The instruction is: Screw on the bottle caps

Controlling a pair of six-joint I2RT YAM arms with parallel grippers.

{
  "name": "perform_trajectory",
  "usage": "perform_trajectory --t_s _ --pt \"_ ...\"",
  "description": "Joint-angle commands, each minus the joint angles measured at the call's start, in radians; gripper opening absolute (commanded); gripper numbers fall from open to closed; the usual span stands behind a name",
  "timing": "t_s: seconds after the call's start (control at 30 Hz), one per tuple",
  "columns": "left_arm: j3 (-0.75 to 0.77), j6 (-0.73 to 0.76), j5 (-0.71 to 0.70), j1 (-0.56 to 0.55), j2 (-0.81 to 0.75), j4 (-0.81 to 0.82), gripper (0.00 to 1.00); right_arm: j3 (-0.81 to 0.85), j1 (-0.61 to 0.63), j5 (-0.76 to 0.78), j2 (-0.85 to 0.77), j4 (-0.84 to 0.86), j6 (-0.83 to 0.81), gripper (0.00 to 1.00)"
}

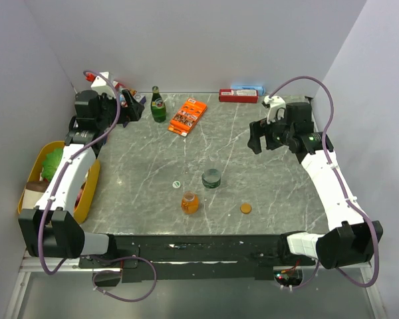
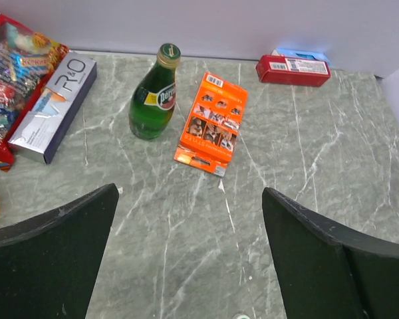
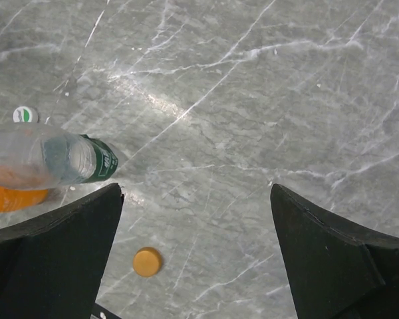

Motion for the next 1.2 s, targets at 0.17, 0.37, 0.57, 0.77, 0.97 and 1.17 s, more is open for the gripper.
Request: perform_trajectory --t_s 0.17,0.37,0.57,0.77,0.97,1.17 --pt "-0.067 0.088 0.126 -0.003 -0.054 0.024 0.96 0.1 0.004 -0.397 -0.061 -0.143 -0.328 1.0" --pt "-0.117 0.173 0.216 -0.003 -0.106 -0.011 0.96 0.16 0.186 -0.453 -0.092 -0.212 -0.419 0.96" --pt "-0.157 0.228 0.226 -0.014 -0.17 -0.045 0.96 0.135 0.286 -0.446 -0.047 -0.215 -0.466 0.9" --pt "-0.2 0.23 0.244 -0.014 -0.218 -0.042 0.96 0.17 0.326 -0.363 0.057 -0.099 -0.387 0.86" --pt "-0.221 0.233 0.276 -0.014 -0.235 -0.035 0.96 0.201 0.328 -0.36 0.138 -0.051 -0.307 0.82" --pt "-0.232 0.222 0.308 -0.014 -0.236 -0.028 0.96 0.194 0.332 -0.361 0.161 -0.034 -0.296 0.76"
